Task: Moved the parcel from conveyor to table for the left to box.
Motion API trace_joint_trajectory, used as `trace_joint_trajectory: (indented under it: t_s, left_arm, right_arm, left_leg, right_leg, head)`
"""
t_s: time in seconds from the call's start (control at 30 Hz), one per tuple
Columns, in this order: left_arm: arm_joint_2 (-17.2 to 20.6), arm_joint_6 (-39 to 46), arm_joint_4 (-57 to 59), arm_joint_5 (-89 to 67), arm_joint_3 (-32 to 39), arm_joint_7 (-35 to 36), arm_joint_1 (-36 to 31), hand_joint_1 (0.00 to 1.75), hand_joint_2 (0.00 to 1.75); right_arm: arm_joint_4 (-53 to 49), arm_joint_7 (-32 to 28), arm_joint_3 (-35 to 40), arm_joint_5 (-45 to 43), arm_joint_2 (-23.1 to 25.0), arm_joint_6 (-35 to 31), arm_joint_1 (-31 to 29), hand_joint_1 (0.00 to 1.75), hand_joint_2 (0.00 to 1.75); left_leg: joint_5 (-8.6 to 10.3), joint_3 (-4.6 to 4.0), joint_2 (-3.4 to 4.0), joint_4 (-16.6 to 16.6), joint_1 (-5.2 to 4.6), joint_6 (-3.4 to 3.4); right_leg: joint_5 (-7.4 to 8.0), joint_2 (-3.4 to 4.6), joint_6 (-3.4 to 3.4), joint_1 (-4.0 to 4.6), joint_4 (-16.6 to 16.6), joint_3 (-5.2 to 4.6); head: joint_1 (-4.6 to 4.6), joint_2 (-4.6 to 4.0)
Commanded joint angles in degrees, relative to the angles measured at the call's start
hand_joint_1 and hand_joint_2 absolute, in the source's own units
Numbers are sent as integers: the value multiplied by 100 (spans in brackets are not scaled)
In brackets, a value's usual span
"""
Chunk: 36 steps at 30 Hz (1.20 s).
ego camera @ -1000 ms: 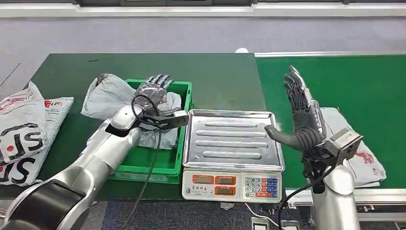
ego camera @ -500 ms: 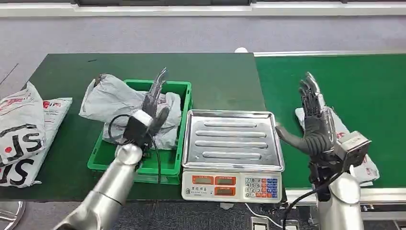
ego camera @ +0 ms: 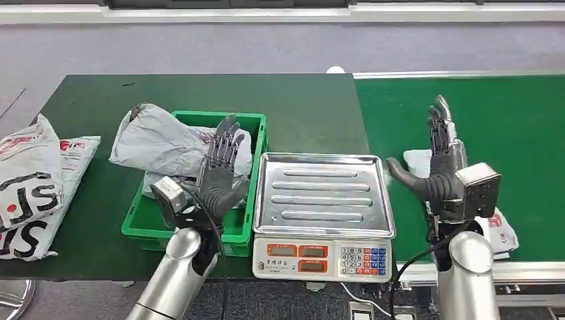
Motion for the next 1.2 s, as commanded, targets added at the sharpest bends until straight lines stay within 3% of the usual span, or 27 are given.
trace_joint_trajectory:
  t_s: [0.03, 0.17, 0.23, 0.33, 0.37, 0.47, 0.63, 0.87, 1.07, 1.2]
  left_arm:
    - [22, -39, 201, -10, 250, 35, -57, 0, 175]
    - [22, -39, 201, -10, 250, 35, -57, 0, 175]
    - [-1, -96, 303, 68, 261, 77, -86, 0, 175]
    - [-21, -9, 542, -116, 176, 50, -184, 0, 175]
    - [-22, -63, 591, -147, 139, 137, -214, 0, 175]
    - [-66, 40, 574, -245, 81, 296, -259, 0, 175]
    - [-53, 131, 560, -276, 78, 317, -289, 0, 175]
    - [-25, 183, 469, -301, 141, 292, -165, 0, 175]
    - [-60, 188, 538, -322, 148, 287, -179, 0, 175]
    - [-52, 221, 548, -324, 174, 295, -174, 0, 175]
  right_arm:
    - [574, 11, -144, 24, 150, -8, -300, 0, 175]
    - [574, 11, -144, 24, 150, -8, -300, 0, 175]
    - [782, 401, -238, 169, 208, -283, -375, 0, 175]
    - [1686, 1076, -400, 1017, 96, -1171, -747, 0, 175]
    - [2199, 1632, -451, 1827, 16, -1888, -938, 0, 175]
    - [3901, 2151, -774, 2906, -208, -3039, -1676, 0, 175]
    - [5900, 3498, -895, 3992, -605, -2759, -2334, 0, 175]
    - [6537, 4471, -917, 4540, -681, -2266, -2491, 0, 175]
    - [6649, 4863, -997, 4767, -741, -1774, -2459, 0, 175]
    - [6699, 4798, -1196, 4725, -841, -1631, -2438, 0, 175]
  left_leg:
    - [-3, 20, 14, -11, 1, -1]
    - [-5, 15, 14, -7, 2, -1]
    - [-5, 20, 17, -10, 1, -1]
    - [-3, 21, 17, -12, 2, 0]
    - [-2, 17, 14, -8, 4, 1]
    - [-1, 17, 17, -5, 2, 3]
    - [7, 17, 7, -4, 4, 7]
    - [4, 14, 2, -3, -2, 4]
    - [4, 26, 4, -14, 1, 4]
    - [6, 24, 8, -15, -1, 4]
  right_leg:
    - [1, 9, -5, 2, -13, 17]
    - [1, 11, -5, 3, -10, 13]
    - [1, 13, -6, 3, -11, 17]
    - [4, 13, -6, 3, -15, 19]
    - [5, 10, -3, 5, -14, 18]
    - [7, 13, -1, 4, -12, 15]
    - [14, 2, -2, 5, -17, 21]
    - [9, 0, -5, 0, -6, 12]
    - [8, -1, -10, 5, -18, 25]
    - [9, 2, -10, 2, -19, 21]
  head:
    - [0, 0]
    - [0, 0]
    - [0, 0]
    - [0, 0]
    - [0, 0]
    - [0, 0]
    - [0, 0]
    - [2, 0]
    - [0, 0]
    - [2, 0]
